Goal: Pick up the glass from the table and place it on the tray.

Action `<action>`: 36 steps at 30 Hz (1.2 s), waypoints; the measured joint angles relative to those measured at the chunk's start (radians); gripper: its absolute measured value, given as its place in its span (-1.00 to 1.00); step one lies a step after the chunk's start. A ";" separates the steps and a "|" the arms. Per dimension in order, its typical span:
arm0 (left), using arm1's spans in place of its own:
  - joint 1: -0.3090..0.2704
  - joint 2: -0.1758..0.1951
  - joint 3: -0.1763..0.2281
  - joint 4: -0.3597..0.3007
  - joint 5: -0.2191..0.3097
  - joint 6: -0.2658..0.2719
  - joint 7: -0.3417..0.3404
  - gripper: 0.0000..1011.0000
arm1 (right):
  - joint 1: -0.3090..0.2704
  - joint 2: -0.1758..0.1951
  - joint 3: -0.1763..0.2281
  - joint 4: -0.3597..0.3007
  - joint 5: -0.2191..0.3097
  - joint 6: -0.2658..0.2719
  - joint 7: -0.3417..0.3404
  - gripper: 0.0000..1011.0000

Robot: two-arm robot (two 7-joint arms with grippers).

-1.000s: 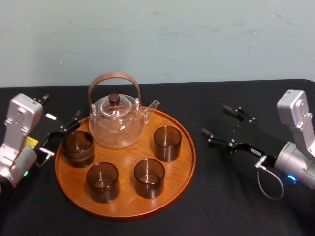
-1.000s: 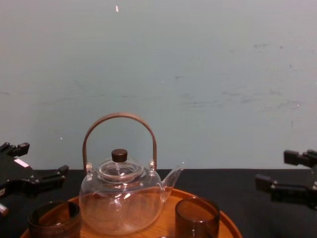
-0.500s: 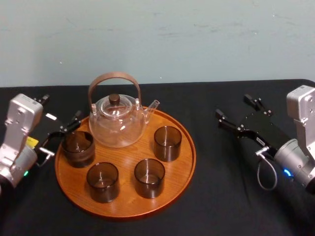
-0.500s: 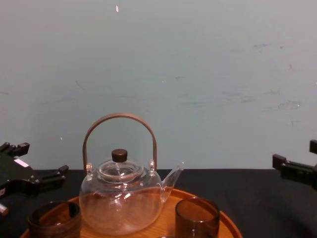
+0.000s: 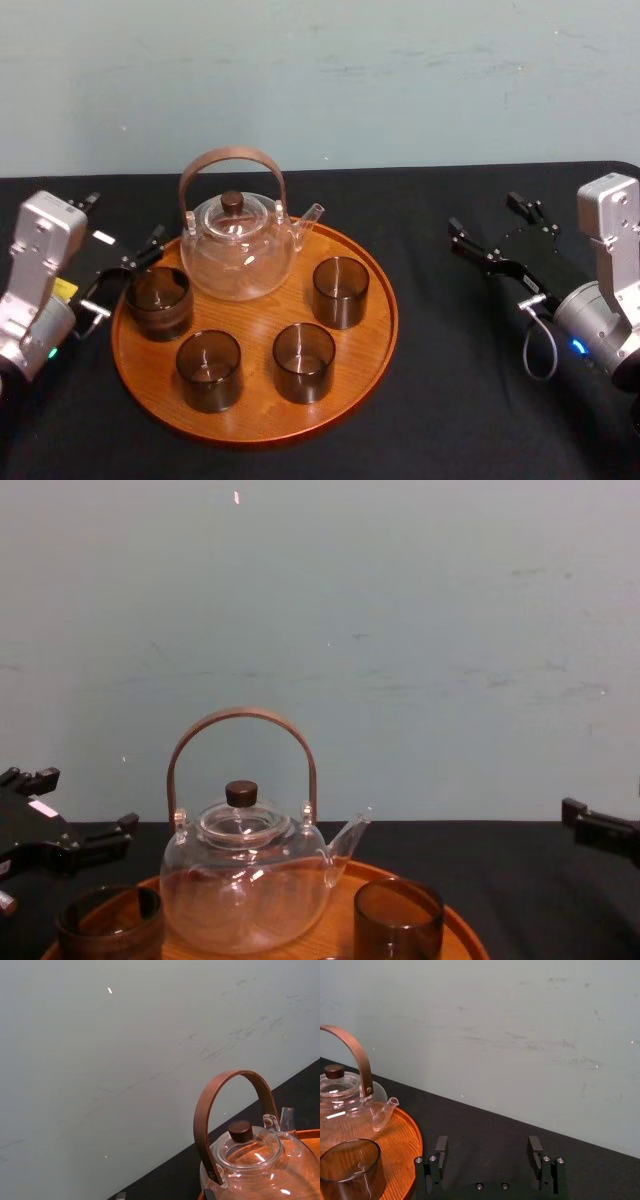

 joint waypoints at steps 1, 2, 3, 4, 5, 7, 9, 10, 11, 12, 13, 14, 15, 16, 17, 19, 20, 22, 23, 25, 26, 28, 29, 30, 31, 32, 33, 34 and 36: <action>0.000 0.000 0.000 0.000 0.000 0.000 0.000 0.98 | 0.001 -0.004 0.001 0.005 -0.004 0.003 0.001 0.98; 0.000 0.000 0.000 0.000 0.000 0.000 0.000 0.98 | 0.002 -0.005 0.002 0.007 -0.006 0.005 0.002 0.98; 0.000 0.000 0.000 0.000 0.000 0.000 0.000 0.98 | 0.003 -0.009 0.003 0.011 -0.010 0.009 0.004 0.98; 0.000 0.000 0.000 0.000 0.000 0.000 0.000 0.98 | 0.004 -0.010 0.004 0.012 -0.012 0.011 0.004 0.98; 0.000 0.000 0.000 0.000 0.000 0.000 0.000 0.98 | 0.004 -0.012 0.005 0.014 -0.015 0.013 0.005 0.98; 0.000 0.000 0.000 0.000 0.000 0.000 0.000 0.98 | 0.005 -0.016 0.007 0.019 -0.022 0.019 0.005 0.98; 0.000 0.000 0.000 0.000 0.000 0.000 0.000 0.98 | 0.006 -0.016 0.007 0.019 -0.023 0.020 0.006 0.98; 0.000 0.000 0.000 0.000 0.000 0.000 0.000 0.98 | 0.005 -0.016 0.007 0.019 -0.023 0.020 0.006 0.98; 0.000 0.000 0.000 0.000 0.000 0.000 0.000 0.98 | 0.006 -0.016 0.007 0.019 -0.023 0.020 0.006 0.98; 0.000 0.000 0.000 0.000 0.000 0.000 0.000 0.98 | 0.006 -0.016 0.007 0.019 -0.023 0.020 0.006 0.98; 0.000 0.000 0.000 0.000 0.000 0.000 0.000 0.98 | 0.006 -0.015 0.007 0.019 -0.023 0.020 0.006 0.98; 0.000 0.000 0.000 0.000 0.000 0.000 0.000 0.98 | 0.006 -0.015 0.007 0.019 -0.023 0.020 0.006 0.98; 0.000 0.000 0.000 0.000 0.000 0.000 0.000 0.98 | 0.006 -0.015 0.007 0.019 -0.023 0.020 0.006 0.98; 0.000 0.000 0.000 0.000 0.000 0.000 0.000 0.98 | 0.006 -0.015 0.007 0.018 -0.023 0.019 0.006 0.98; 0.000 0.000 0.000 0.000 0.000 0.000 0.000 0.98 | 0.006 -0.015 0.007 0.018 -0.023 0.019 0.006 0.98; 0.000 0.000 0.000 0.000 0.000 0.000 0.000 0.98 | 0.005 -0.015 0.007 0.018 -0.022 0.019 0.006 0.98; 0.000 0.000 0.000 0.000 0.000 0.000 0.000 0.98 | 0.005 -0.015 0.007 0.018 -0.022 0.019 0.006 0.98; 0.000 0.000 0.000 0.000 0.000 0.000 0.000 0.98 | 0.005 -0.015 0.007 0.018 -0.022 0.019 0.006 0.98; 0.000 0.000 0.000 0.000 0.000 0.000 0.000 0.98 | 0.005 -0.015 0.007 0.018 -0.021 0.018 0.006 0.98; 0.000 0.000 0.000 0.000 0.000 0.000 0.000 0.98 | 0.005 -0.014 0.007 0.018 -0.021 0.018 0.006 0.98; 0.000 0.000 0.000 0.000 0.000 0.000 0.000 0.98 | 0.005 -0.014 0.007 0.018 -0.021 0.018 0.006 0.98; 0.000 0.000 0.000 0.000 0.000 0.000 0.000 0.98 | 0.005 -0.014 0.007 0.017 -0.021 0.018 0.006 0.98; 0.000 0.000 0.000 0.000 0.000 0.000 0.000 0.98 | 0.005 -0.014 0.007 0.017 -0.020 0.017 0.006 0.98; 0.000 0.000 0.000 0.000 0.000 0.000 0.000 0.98 | 0.005 -0.014 0.006 0.017 -0.020 0.017 0.006 0.98; 0.000 0.000 0.000 0.000 0.000 0.000 0.000 0.98 | 0.005 -0.014 0.006 0.017 -0.020 0.017 0.006 0.98; 0.000 0.000 0.000 0.000 0.000 0.000 0.000 0.98 | 0.005 -0.014 0.006 0.017 -0.020 0.017 0.006 0.98; 0.000 0.000 0.000 0.000 0.000 0.000 0.000 0.98 | 0.005 -0.014 0.006 0.017 -0.020 0.017 0.006 0.98; 0.000 0.000 0.000 0.000 0.000 0.000 0.000 0.98 | 0.005 -0.014 0.006 0.017 -0.020 0.017 0.006 0.98; 0.000 0.000 0.000 0.000 0.000 0.000 0.000 0.98 | 0.005 -0.014 0.006 0.017 -0.019 0.017 0.006 0.98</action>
